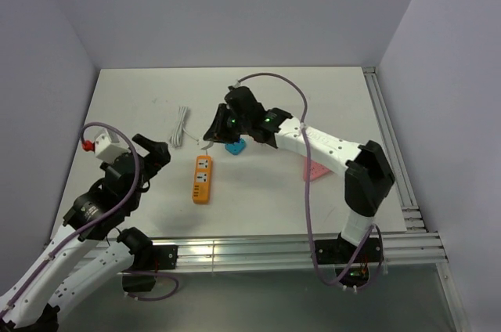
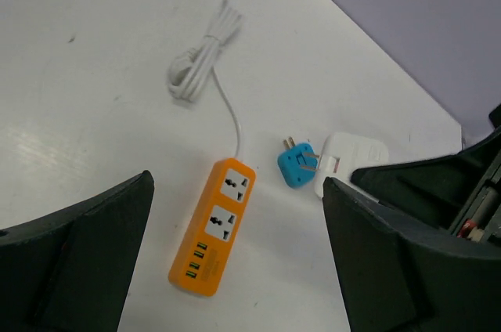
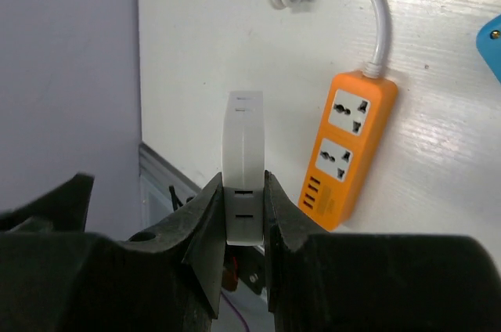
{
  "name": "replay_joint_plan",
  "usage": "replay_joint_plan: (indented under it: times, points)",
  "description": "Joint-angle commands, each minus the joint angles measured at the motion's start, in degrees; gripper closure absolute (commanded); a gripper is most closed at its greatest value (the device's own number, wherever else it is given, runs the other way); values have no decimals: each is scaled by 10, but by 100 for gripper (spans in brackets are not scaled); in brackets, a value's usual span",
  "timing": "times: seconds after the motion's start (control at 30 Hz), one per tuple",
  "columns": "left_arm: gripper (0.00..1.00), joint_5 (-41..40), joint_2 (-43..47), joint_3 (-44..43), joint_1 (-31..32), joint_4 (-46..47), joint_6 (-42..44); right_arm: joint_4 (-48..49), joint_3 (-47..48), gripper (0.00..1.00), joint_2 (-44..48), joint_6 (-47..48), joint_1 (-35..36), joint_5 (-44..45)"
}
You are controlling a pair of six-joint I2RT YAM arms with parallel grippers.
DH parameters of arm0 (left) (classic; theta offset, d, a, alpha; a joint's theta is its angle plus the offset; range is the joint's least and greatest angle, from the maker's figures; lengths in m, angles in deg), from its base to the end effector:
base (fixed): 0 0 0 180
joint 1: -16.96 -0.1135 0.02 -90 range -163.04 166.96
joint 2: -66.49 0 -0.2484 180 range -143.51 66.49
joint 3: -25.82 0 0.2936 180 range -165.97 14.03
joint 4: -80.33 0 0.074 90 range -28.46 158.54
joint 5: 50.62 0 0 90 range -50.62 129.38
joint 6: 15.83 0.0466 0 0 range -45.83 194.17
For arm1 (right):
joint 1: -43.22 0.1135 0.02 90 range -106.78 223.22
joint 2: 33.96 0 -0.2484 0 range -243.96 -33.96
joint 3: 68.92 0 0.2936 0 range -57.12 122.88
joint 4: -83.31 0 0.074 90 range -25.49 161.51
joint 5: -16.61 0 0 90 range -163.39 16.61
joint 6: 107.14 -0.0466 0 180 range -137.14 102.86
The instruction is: Insert the plug
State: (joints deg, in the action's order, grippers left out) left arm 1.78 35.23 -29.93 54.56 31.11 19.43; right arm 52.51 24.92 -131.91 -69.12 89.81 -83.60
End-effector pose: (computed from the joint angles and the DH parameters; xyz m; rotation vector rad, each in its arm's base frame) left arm 0.1565 -0.0846 0.3177 -0.6882 1.8051 -0.4270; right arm 0.3001 0.3293 0.2699 0.0012 2.4188 1.0960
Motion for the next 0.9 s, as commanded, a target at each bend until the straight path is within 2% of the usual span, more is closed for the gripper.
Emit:
replay_joint_plan:
  times: [0.0, 0.13, 0.3, 0.53, 0.77, 0.87]
  points:
    - [6, -112, -13, -48, 0, -111, -116, -52, 74, 100, -48, -34, 17, 61]
    - [7, -126, -25, -62, 0, -142, -134, -133, 145, 100, -115, -42, 29, 99]
    - [9, -122, -44, -88, 0, -142, -135, -164, 186, 100, -139, -51, 34, 121]
    - [9, -129, -61, -105, -1, -179, -171, -296, 323, 100, -226, -42, 45, 155]
    - [10, -120, -38, -90, 0, -153, -154, -335, 329, 100, -242, -57, 57, 158]
    - [6, -126, -41, -89, 0, -143, -139, -350, 328, 100, -246, -61, 63, 162]
